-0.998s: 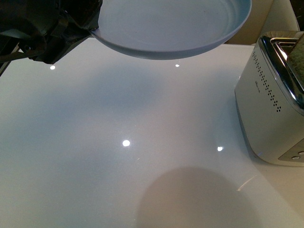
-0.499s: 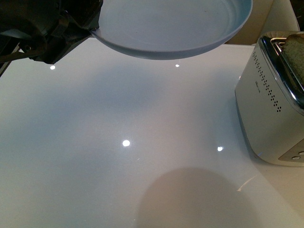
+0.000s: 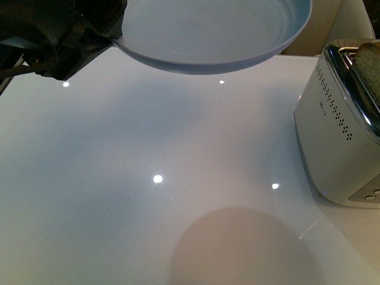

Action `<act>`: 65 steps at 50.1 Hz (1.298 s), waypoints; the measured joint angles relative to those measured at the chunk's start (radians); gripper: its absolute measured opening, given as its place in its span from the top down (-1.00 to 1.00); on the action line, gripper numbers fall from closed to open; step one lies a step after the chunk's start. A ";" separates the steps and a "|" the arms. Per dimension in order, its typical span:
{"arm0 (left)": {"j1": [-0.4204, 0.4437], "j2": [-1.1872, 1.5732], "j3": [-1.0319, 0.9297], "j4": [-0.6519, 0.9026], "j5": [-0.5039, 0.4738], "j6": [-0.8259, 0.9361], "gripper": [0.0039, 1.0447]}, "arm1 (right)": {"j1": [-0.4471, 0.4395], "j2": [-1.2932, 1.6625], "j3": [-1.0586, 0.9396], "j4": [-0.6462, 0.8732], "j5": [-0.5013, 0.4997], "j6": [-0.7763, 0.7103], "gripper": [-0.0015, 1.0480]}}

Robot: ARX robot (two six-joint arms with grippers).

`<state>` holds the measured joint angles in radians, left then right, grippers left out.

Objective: Left arm holds plate, right arm toasts bread

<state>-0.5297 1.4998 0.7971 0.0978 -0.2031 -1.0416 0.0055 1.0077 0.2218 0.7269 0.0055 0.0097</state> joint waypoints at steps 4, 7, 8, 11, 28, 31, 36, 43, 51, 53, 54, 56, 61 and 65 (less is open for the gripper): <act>0.000 0.000 0.000 0.000 0.000 0.000 0.95 | -0.002 -0.068 -0.045 0.033 -0.003 -0.003 0.00; -0.001 0.000 0.000 0.000 0.002 0.000 0.95 | -0.002 -0.096 -0.065 0.026 -0.003 -0.003 0.17; -0.002 0.000 0.000 0.000 0.002 0.000 0.95 | -0.002 -0.100 -0.069 0.024 -0.003 -0.003 0.20; -0.002 0.000 0.000 0.000 0.001 0.000 0.95 | -0.002 -0.126 -0.088 0.010 -0.003 -0.003 0.37; -0.001 0.000 0.000 0.000 0.001 0.000 0.95 | -0.002 -0.346 -0.171 -0.127 -0.003 -0.006 0.96; -0.001 0.000 0.000 0.000 0.000 0.000 0.95 | -0.003 -0.356 -0.200 -0.093 -0.003 -0.006 0.96; -0.001 0.000 0.000 0.000 0.001 0.000 0.95 | -0.003 -0.409 -0.204 -0.144 -0.005 -0.006 0.96; -0.001 0.000 0.000 0.000 0.001 0.000 0.95 | -0.003 -0.511 -0.204 -0.236 -0.006 -0.006 0.96; -0.001 0.000 0.000 0.000 0.001 0.000 0.95 | -0.003 -0.601 -0.204 -0.322 -0.005 -0.006 0.96; -0.001 0.000 0.000 0.000 0.001 0.000 0.95 | -0.003 -0.616 -0.204 -0.336 -0.005 -0.006 0.96; -0.001 0.000 0.000 0.000 0.001 0.000 0.95 | -0.003 -0.625 -0.204 -0.344 -0.005 -0.006 0.96; -0.001 0.000 0.000 0.000 0.001 0.000 0.95 | -0.003 -0.637 -0.204 -0.357 -0.005 -0.006 0.96; -0.001 0.000 0.000 0.000 0.001 0.000 0.95 | -0.003 -0.687 -0.204 -0.406 -0.005 -0.006 0.96; -0.001 0.000 0.000 0.000 0.001 0.000 0.95 | -0.003 -0.717 -0.204 -0.436 -0.005 -0.006 0.96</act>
<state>-0.5304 1.4998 0.7975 0.0978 -0.2024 -1.0420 0.0021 0.2905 0.0177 0.2913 0.0002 0.0032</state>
